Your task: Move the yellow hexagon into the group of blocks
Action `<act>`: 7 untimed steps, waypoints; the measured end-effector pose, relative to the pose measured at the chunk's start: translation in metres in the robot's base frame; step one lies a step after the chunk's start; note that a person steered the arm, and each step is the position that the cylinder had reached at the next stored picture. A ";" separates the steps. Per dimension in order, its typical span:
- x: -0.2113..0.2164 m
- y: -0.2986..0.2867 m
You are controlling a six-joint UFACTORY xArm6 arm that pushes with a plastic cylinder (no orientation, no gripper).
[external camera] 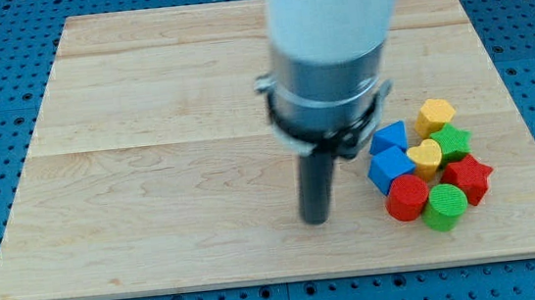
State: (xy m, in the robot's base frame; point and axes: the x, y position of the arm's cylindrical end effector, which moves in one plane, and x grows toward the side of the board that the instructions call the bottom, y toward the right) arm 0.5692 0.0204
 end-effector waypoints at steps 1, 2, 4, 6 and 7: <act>0.048 0.023; 0.048 0.036; 0.050 0.054; 0.049 0.061; 0.050 0.149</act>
State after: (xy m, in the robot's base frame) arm 0.6189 0.1689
